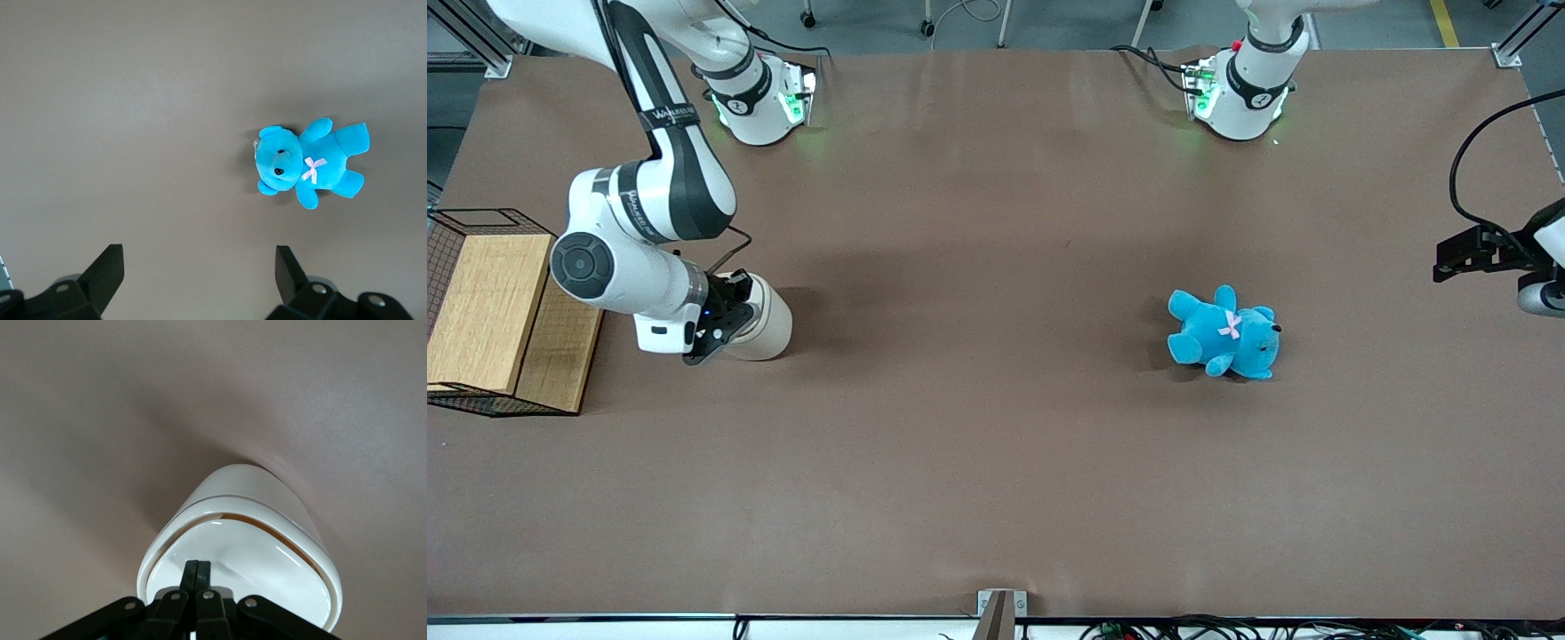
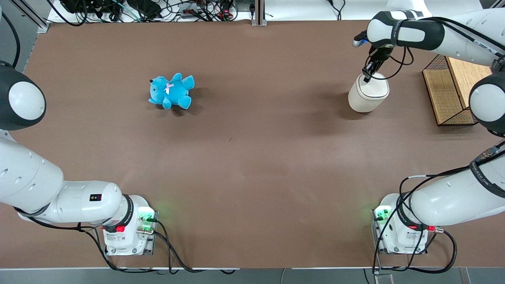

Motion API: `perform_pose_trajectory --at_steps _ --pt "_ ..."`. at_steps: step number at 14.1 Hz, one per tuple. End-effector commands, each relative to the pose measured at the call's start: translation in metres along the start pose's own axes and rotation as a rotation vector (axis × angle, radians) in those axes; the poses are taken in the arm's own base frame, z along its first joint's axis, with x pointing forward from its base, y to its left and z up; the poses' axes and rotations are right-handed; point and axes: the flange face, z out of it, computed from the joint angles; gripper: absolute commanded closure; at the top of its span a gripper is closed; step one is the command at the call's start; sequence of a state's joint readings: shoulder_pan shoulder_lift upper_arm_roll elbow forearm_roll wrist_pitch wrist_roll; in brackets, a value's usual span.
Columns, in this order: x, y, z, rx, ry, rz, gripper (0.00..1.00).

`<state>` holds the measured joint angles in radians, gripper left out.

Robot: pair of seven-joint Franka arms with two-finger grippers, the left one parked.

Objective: Open trash can with right arm
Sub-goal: 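Pull the lid up and back with the right gripper, swinging it open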

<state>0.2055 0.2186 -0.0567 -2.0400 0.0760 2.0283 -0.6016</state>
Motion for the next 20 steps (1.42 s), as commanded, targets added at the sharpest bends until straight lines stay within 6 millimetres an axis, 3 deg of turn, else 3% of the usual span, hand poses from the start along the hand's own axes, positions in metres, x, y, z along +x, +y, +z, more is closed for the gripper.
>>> perform_pose_trajectory --at_steps 1,11,13,14,17,20 --pt "-0.007 -0.006 0.001 -0.017 0.001 -0.019 0.99" --pt "-0.008 -0.009 0.018 -0.026 0.008 -0.021 0.99" --pt "-0.009 -0.007 0.007 -0.023 0.008 -0.018 0.95" --pt "-0.008 -0.005 -0.006 -0.014 -0.002 -0.016 0.88" --pt "-0.005 -0.003 -0.050 0.013 -0.033 -0.015 0.80" --pt "-0.008 -0.001 -0.079 0.027 -0.048 -0.009 0.73"
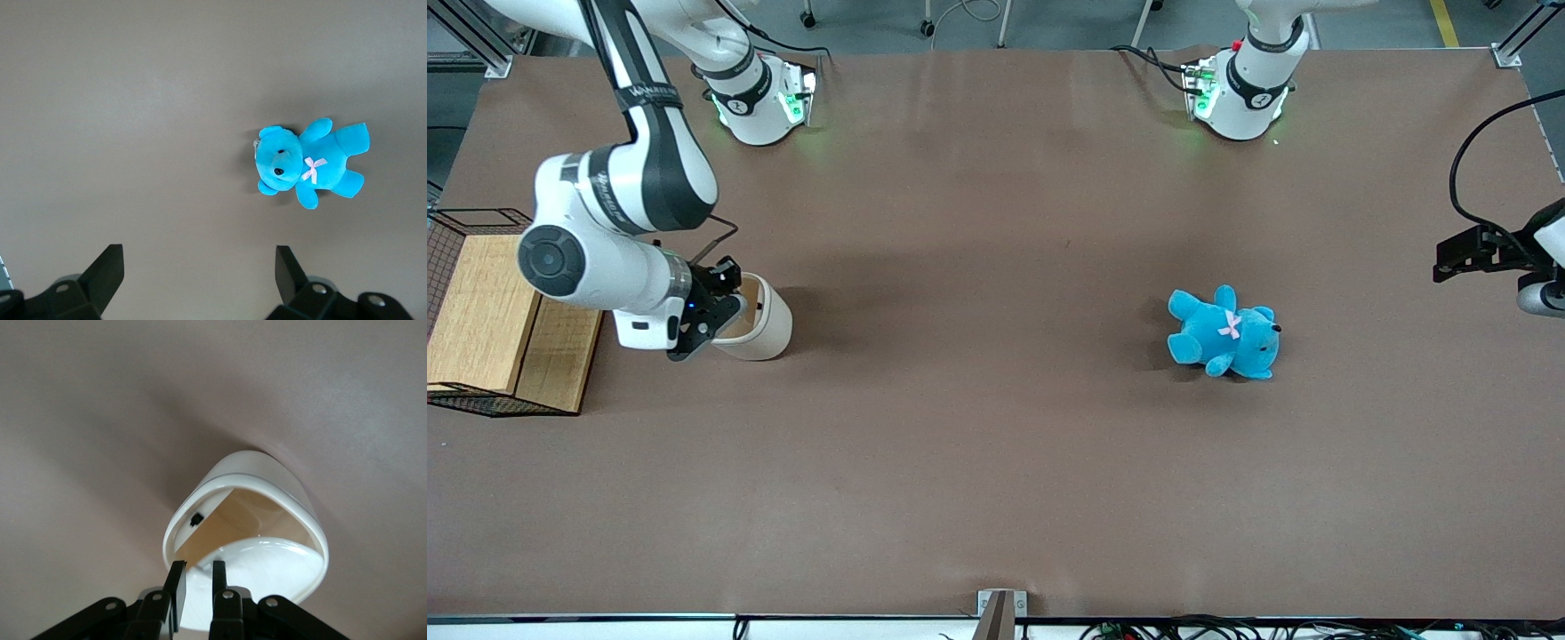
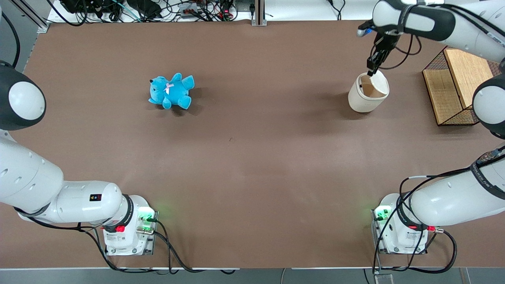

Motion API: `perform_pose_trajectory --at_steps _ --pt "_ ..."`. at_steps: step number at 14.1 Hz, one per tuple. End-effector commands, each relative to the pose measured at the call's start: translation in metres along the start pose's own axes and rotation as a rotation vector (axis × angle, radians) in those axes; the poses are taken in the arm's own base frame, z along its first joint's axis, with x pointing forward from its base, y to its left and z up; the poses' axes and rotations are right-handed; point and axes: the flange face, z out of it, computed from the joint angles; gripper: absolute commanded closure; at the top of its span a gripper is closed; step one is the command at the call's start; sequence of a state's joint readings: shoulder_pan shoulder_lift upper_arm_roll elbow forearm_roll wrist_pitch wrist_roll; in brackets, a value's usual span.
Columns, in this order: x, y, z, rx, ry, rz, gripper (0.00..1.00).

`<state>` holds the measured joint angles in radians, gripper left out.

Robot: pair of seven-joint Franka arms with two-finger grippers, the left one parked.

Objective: Open trash can with right arm
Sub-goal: 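Pull the lid up and back with the right gripper, swinging it open, then release the lid and lift the right gripper away from the can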

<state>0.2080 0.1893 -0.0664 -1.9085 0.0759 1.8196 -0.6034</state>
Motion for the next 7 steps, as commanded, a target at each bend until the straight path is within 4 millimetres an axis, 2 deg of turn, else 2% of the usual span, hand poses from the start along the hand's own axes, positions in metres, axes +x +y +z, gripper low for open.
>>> perform_pose_trajectory --at_steps 1,3,4,5,6,7 --pt "-0.008 0.004 -0.031 -0.002 -0.011 0.001 0.70" --pt "-0.011 0.005 -0.056 -0.001 -0.008 0.008 0.59" --pt "-0.013 0.008 -0.070 -0.006 0.003 0.012 0.45" --pt "-0.016 0.012 -0.083 -0.012 0.019 0.019 0.13" --pt "-0.020 0.017 -0.097 -0.018 0.036 0.024 0.00" --pt "-0.022 0.018 -0.114 -0.028 0.051 0.025 0.00"
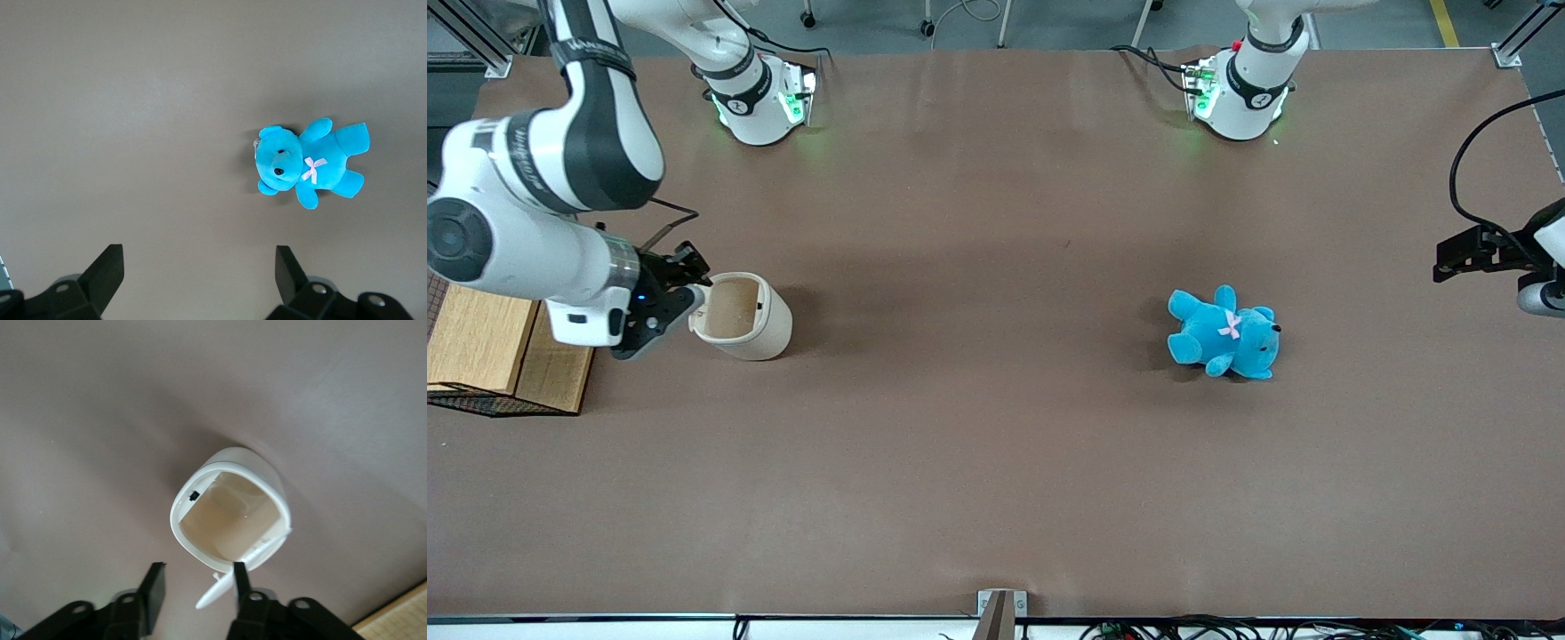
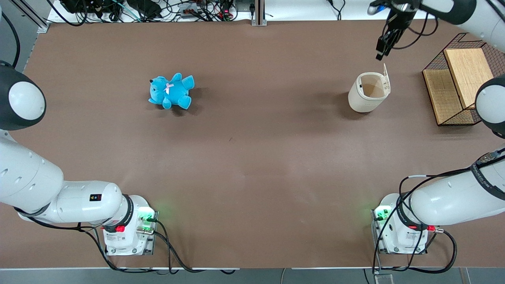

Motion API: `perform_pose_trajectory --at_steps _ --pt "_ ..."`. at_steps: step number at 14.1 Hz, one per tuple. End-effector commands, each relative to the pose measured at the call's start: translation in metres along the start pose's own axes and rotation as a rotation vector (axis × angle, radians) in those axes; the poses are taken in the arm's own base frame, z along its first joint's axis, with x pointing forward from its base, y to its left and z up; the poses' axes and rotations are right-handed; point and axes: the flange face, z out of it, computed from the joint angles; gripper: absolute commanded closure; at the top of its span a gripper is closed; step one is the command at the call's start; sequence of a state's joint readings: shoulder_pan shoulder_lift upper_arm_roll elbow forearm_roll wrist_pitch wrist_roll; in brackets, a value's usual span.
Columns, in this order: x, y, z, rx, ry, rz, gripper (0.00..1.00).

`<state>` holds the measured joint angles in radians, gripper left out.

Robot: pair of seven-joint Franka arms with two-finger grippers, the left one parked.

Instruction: Open trash can with right arm

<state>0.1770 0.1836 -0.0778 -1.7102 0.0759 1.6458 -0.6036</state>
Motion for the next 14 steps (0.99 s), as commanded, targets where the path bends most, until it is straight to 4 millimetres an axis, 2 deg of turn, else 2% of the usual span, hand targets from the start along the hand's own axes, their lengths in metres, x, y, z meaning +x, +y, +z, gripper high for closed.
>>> perform_pose_trajectory --at_steps 1,4,7,8,10,12,14 --pt "-0.010 0.007 -0.047 -0.024 0.036 0.005 0.00" --pt "-0.019 0.008 -0.097 -0.065 0.100 0.023 0.00" --pt "-0.032 0.015 -0.132 -0.091 0.154 0.082 0.00" --pt "-0.035 0.017 -0.137 -0.094 0.166 0.111 0.00" --pt "-0.041 0.007 -0.152 -0.094 0.195 0.171 0.00" --pt "-0.045 -0.009 -0.165 -0.056 0.235 0.328 0.00" --pt "-0.045 -0.019 -0.166 -0.026 0.217 0.506 0.00"
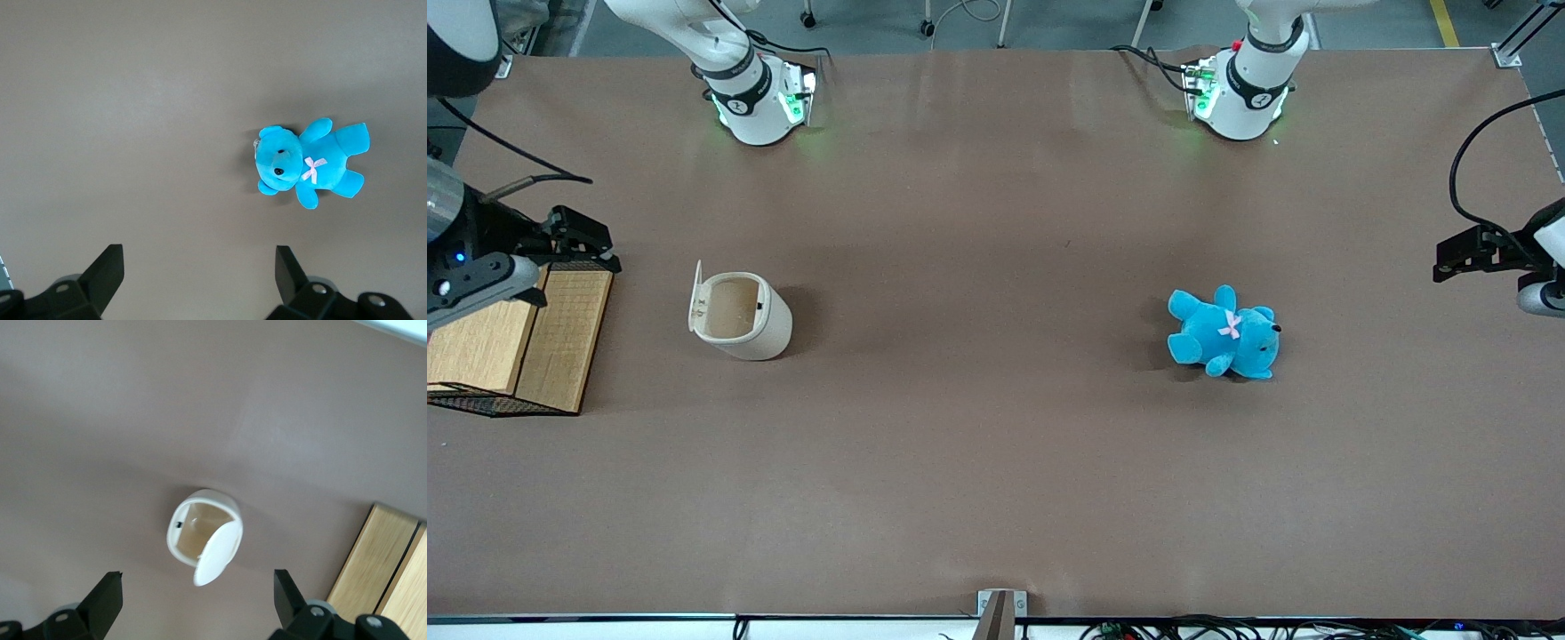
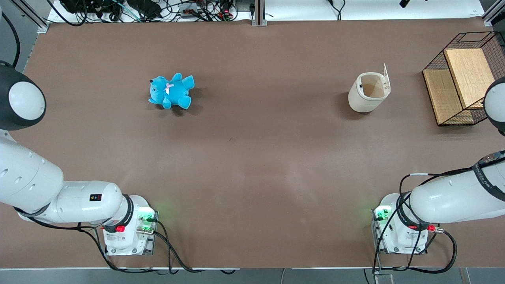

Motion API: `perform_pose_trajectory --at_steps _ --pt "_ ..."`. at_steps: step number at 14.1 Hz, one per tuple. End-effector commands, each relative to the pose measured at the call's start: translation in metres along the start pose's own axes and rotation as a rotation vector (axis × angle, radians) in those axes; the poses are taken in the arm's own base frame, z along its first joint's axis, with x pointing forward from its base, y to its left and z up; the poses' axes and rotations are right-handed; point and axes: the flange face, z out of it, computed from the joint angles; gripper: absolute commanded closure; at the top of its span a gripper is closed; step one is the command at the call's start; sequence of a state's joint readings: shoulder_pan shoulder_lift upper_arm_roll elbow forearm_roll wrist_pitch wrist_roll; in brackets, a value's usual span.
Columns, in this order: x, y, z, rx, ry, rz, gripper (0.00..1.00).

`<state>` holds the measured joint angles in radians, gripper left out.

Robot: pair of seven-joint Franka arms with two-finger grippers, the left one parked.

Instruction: Open trash can with right arm

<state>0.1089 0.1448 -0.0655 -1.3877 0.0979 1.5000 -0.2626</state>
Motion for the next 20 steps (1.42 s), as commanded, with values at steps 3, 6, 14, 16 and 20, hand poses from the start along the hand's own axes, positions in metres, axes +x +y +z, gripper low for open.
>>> perform_pose_trajectory --at_steps 3,6,14,16,20 --pt "-0.013 0.002 -0.033 -0.084 0.037 0.224 0.00" --pt "-0.017 0.019 -0.044 -0.173 0.081 0.261 0.00" --pt "-0.038 0.058 -0.059 -0.105 0.132 0.362 0.00" --pt "-0.045 0.049 -0.054 -0.112 0.149 0.348 0.00" --pt "-0.049 0.050 -0.041 -0.112 0.154 0.348 0.00"
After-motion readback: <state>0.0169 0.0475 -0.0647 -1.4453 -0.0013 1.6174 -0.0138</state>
